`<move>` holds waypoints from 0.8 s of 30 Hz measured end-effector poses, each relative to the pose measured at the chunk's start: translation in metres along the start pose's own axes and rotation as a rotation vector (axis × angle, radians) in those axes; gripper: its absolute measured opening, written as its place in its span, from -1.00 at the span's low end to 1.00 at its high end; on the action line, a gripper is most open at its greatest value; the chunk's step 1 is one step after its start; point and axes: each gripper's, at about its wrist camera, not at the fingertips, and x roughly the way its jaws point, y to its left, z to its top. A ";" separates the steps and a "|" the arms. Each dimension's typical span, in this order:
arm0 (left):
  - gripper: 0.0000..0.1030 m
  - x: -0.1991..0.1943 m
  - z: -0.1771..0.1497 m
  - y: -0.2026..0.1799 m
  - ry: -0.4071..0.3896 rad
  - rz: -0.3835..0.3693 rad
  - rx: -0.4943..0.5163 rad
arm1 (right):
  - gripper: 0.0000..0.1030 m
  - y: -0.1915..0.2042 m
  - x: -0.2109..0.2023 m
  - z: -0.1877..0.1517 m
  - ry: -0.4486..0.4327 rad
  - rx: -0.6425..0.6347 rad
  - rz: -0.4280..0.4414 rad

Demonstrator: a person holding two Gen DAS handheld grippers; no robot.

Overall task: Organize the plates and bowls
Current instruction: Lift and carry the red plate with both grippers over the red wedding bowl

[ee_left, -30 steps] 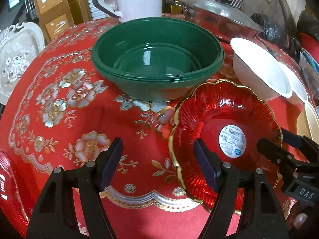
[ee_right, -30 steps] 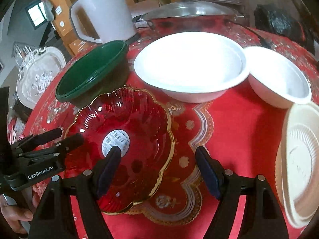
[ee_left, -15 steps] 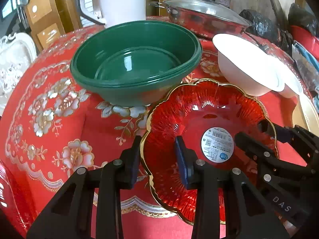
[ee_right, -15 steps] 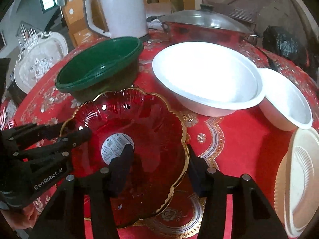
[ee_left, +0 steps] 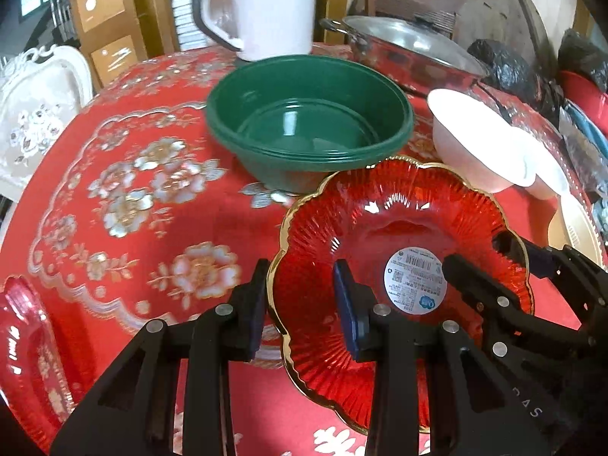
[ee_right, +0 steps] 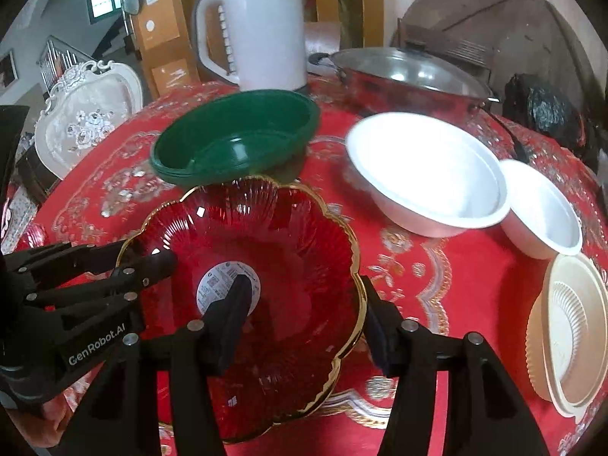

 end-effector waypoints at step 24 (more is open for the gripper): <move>-0.36 -0.091 -0.039 0.128 -0.123 0.080 -0.193 | 0.11 0.133 -0.034 0.020 -0.078 -0.214 0.117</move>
